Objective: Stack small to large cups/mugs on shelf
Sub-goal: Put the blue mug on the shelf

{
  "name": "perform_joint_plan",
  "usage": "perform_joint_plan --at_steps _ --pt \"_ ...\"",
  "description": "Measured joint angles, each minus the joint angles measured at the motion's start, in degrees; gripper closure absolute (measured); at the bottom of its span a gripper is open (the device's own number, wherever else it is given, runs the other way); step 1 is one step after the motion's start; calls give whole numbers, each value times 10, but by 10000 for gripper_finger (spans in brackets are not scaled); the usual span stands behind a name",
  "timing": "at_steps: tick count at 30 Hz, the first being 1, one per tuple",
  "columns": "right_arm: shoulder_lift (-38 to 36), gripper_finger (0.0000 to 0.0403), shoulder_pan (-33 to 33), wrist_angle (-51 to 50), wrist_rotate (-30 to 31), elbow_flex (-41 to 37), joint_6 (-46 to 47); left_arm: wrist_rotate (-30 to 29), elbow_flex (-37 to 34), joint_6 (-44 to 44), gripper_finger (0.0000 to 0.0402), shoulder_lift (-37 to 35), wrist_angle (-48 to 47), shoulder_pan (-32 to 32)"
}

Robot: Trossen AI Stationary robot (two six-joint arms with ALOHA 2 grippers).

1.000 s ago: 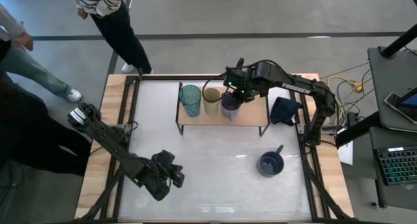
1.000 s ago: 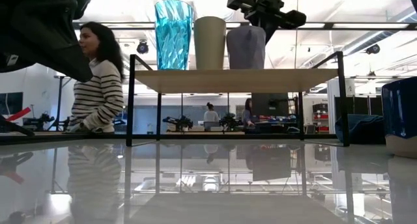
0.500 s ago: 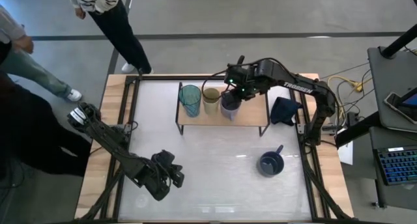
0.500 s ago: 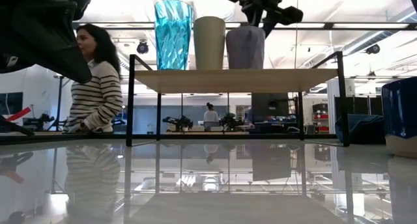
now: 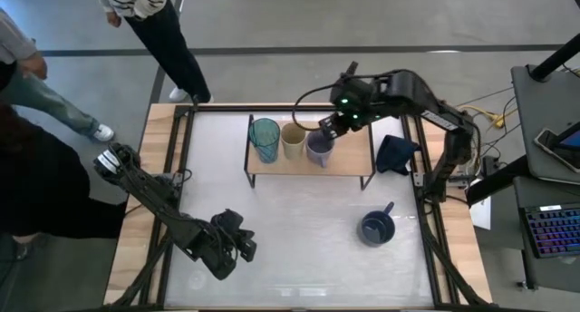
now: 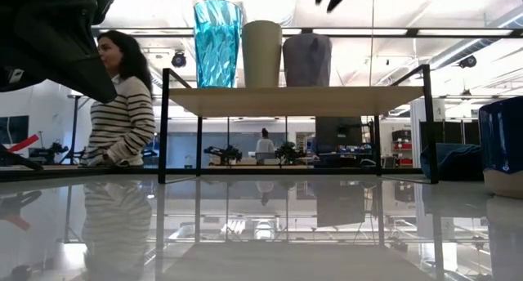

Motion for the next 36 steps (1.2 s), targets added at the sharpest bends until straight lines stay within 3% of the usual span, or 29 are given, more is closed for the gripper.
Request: perform_joint_plan --at_steps 3,7,13,22,36 --pt "-19 275 12 0 -2 11 -7 0 0 0 402 0 0 0" --pt "-46 277 30 0 -55 4 -5 0 0 2 402 0 1 0" --pt "-76 275 100 0 -102 -29 5 0 -1 34 402 -7 22 0" --pt "-131 277 224 0 -71 -133 48 -8 -17 66 402 -43 35 0" --pt "-275 273 386 0 -60 -354 355 -31 -61 111 402 -100 88 0"
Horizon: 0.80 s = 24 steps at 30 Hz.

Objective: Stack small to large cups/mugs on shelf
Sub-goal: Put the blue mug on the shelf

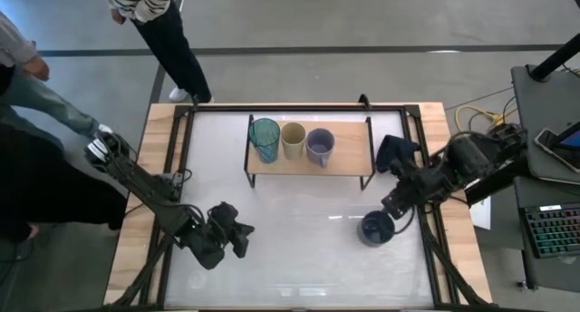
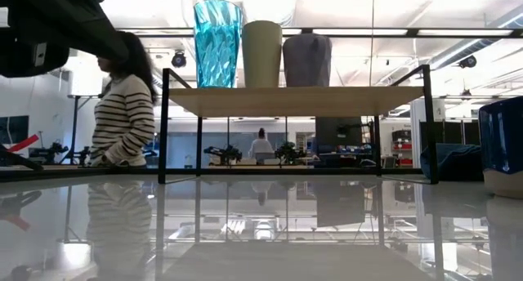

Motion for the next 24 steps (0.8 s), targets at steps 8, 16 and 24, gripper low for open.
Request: perform_joint_plan --at_steps 8,16,24 --pt "-43 268 71 0 -24 -134 188 3 -37 13 402 -13 57 0" --pt "-36 257 115 47 -78 -229 256 5 -41 12 402 -13 56 0" --pt "-36 266 116 208 -79 -320 300 7 -41 12 402 -13 56 0"
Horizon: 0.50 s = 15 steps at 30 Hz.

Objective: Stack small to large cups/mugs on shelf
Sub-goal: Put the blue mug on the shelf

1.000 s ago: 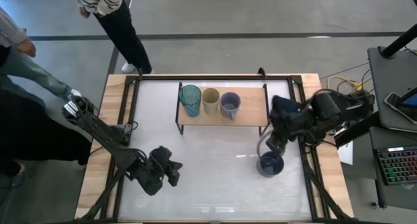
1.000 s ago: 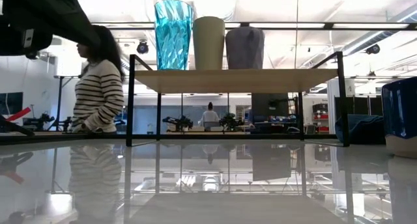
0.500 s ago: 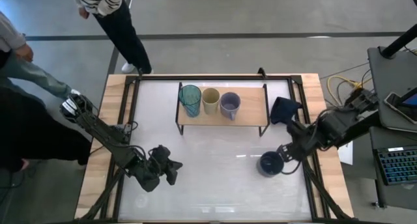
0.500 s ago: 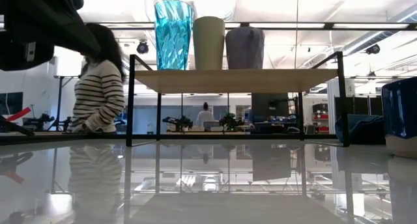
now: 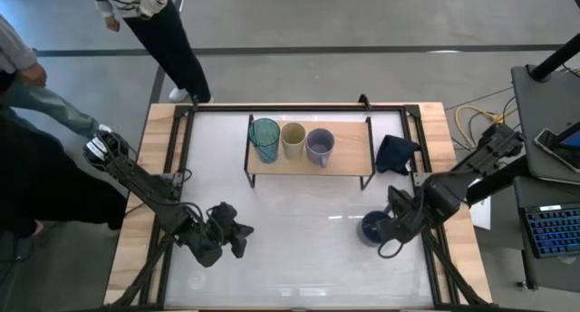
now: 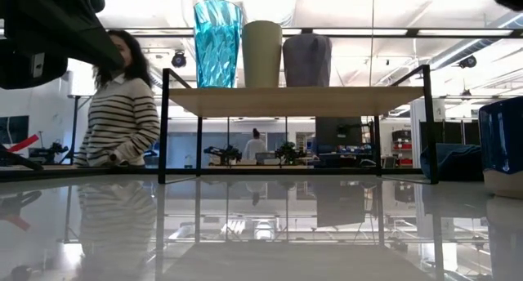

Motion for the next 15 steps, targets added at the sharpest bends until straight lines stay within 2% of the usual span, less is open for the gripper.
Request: perform_joint_plan --at_steps 7,15 --pt "1 258 10 28 4 -54 50 11 0 -1 402 0 0 0" --pt "1 258 10 86 22 -103 65 11 0 -2 402 0 0 0"
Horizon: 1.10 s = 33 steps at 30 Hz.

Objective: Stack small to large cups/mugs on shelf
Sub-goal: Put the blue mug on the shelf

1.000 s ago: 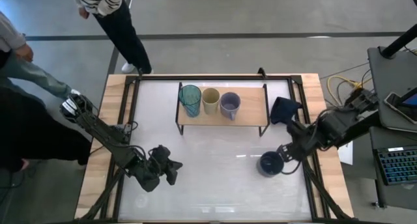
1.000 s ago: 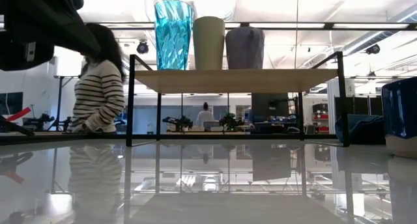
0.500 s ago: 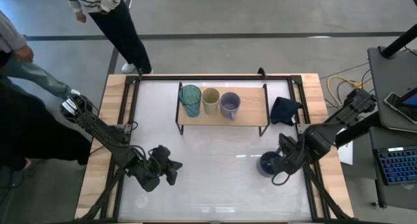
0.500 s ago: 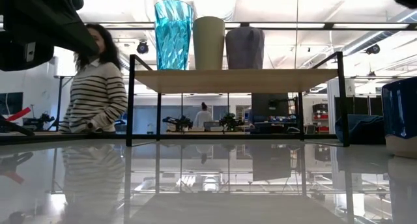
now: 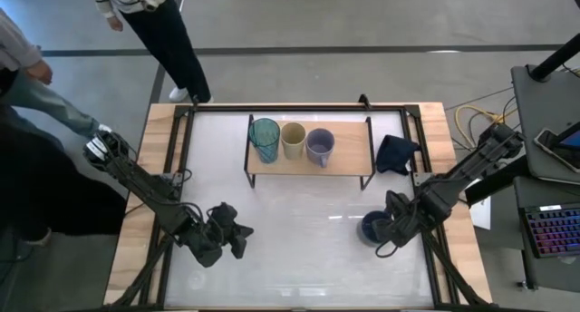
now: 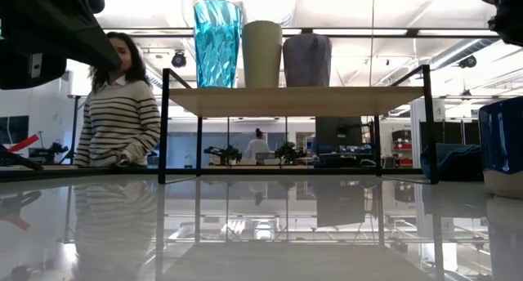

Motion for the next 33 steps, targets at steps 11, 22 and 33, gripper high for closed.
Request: perform_joint_plan --at_steps 11,22,33 --pt "1 261 0 13 1 -26 25 1 0 0 402 0 0 0" --pt "1 328 0 24 -1 -29 25 0 0 0 402 0 0 0" --pt "2 369 0 99 0 -30 53 0 0 3 402 0 0 0"
